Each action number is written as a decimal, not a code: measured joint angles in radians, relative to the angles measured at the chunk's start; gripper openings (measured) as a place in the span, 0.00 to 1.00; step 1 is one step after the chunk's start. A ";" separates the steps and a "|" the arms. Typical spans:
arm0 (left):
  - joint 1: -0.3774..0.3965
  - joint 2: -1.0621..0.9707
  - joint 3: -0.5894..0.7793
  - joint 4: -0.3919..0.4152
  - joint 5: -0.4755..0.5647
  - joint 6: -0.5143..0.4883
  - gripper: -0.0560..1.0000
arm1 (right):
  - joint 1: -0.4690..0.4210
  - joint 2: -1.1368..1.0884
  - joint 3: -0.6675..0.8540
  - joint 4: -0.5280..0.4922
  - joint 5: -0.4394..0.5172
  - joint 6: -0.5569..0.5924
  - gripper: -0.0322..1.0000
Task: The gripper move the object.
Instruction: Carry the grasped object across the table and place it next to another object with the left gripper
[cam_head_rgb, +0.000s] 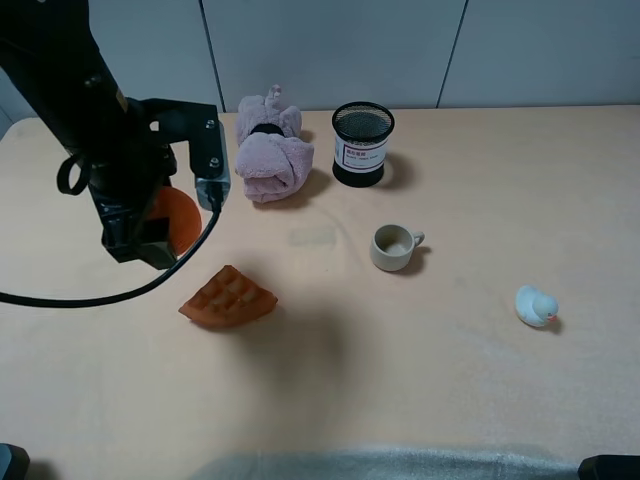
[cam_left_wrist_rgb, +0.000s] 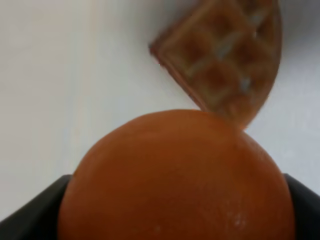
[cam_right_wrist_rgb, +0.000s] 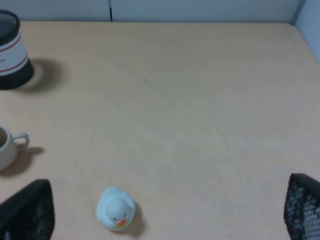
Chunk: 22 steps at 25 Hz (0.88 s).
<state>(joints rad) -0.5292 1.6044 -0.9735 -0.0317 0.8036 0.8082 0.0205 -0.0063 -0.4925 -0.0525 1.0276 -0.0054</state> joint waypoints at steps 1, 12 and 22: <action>-0.023 0.000 -0.010 0.019 0.000 -0.033 0.75 | 0.000 0.000 0.000 0.000 0.000 0.000 0.70; -0.150 0.000 -0.080 0.112 -0.001 -0.261 0.75 | 0.000 0.000 0.000 0.000 0.000 0.000 0.70; -0.231 0.020 -0.140 0.117 0.015 -0.361 0.75 | 0.000 0.000 0.000 0.000 0.000 0.000 0.70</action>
<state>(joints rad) -0.7604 1.6241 -1.1140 0.0848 0.8187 0.4475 0.0205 -0.0063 -0.4925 -0.0525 1.0276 -0.0054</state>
